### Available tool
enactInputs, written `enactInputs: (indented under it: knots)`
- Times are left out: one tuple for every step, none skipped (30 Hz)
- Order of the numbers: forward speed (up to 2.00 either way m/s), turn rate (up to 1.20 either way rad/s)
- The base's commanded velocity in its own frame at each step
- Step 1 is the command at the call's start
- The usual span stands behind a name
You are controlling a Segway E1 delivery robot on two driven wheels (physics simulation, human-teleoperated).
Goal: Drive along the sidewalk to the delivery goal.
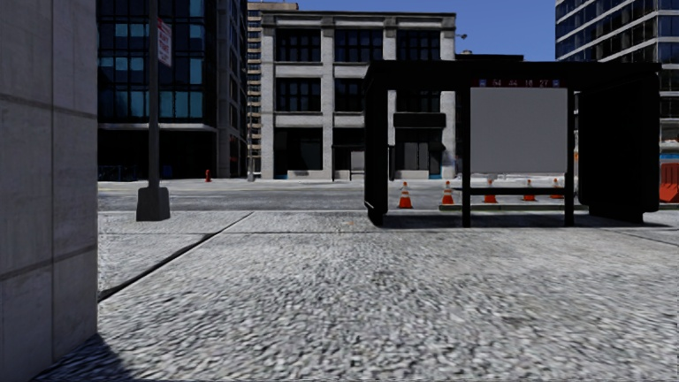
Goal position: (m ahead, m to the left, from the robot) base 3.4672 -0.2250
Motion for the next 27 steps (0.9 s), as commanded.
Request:
enactInputs:
  knots:
    - [2.00,0.00]
    - [2.00,0.00]
    - [2.00,0.00]
    - [2.00,0.00]
    - [2.00,0.00]
    - [2.00,0.00]
    - [2.00,0.00]
    - [2.00,0.00]
    - [2.00,0.00]
    - [2.00,0.00]
    - [2.00,0.00]
    - [2.00,0.00]
    - [2.00,0.00]
    - [2.00,0.00]
    - [2.00,0.00]
    - [2.00,0.00]
    - [2.00,0.00]
    - [2.00,0.00]
    - [2.00,0.00]
    - [2.00,0.00]
    - [2.00,0.00]
    - [2.00,0.00]
    - [2.00,0.00]
    - [2.00,0.00]
    - [2.00,0.00]
    - [2.00,0.00]
    - [2.00,0.00]
